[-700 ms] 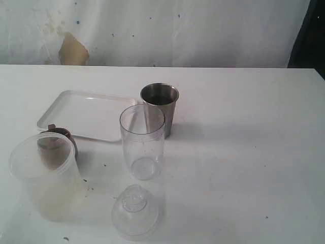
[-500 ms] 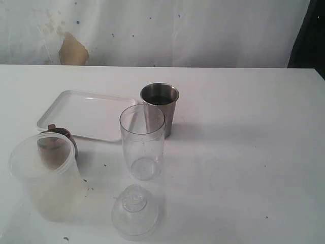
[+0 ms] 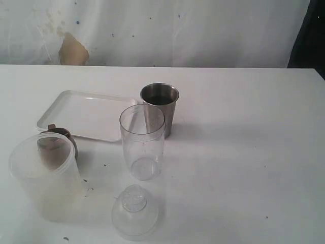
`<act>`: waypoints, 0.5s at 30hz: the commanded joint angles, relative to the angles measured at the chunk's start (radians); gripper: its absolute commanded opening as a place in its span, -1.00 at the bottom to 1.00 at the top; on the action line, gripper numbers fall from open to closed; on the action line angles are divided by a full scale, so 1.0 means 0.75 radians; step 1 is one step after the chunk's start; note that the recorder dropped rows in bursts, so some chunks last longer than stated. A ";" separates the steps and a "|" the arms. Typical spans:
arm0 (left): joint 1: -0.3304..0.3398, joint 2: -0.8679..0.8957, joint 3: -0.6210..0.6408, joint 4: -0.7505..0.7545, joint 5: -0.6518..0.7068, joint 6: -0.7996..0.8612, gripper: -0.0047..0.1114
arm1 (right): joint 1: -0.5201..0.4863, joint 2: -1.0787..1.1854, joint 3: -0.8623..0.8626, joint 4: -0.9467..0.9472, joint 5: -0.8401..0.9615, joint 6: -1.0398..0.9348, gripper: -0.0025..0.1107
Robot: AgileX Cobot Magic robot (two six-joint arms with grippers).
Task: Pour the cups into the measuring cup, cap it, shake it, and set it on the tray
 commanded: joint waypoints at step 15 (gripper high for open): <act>0.010 0.752 -0.680 -0.307 -0.598 0.116 -0.92 | 0.001 -0.006 0.002 -0.015 -0.011 -0.006 -0.96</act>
